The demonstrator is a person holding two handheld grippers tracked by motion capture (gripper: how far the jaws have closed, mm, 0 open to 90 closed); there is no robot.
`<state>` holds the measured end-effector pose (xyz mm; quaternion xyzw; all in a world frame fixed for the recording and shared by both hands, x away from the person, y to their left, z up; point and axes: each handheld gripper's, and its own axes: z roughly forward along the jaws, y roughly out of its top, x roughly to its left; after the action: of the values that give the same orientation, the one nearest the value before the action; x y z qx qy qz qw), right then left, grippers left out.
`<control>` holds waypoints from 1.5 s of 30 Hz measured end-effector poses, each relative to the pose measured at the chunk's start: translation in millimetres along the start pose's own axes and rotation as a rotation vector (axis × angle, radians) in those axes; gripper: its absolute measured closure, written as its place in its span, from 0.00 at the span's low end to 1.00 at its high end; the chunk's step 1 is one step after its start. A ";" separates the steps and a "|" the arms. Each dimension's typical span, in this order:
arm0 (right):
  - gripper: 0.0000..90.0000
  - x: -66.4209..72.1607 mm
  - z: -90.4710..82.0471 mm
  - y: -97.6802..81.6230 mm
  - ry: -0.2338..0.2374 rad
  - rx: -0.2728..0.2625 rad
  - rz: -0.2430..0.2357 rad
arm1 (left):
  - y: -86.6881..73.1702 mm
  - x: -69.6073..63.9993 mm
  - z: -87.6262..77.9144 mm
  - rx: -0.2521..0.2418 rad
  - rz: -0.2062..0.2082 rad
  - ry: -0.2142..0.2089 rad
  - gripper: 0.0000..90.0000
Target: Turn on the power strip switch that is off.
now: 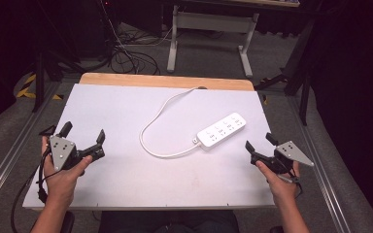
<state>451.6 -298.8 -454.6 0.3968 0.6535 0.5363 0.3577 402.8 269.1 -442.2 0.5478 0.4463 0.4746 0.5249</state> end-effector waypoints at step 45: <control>1.00 3.1 -14.0 28.1 0.119 0.046 0.030 | -0.3 -0.2 0.6 0.001 0.011 -0.007 0.03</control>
<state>441.6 -298.7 -424.7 0.3822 0.6797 0.5490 0.3008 403.3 268.8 -442.6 0.5520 0.4417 0.4754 0.5236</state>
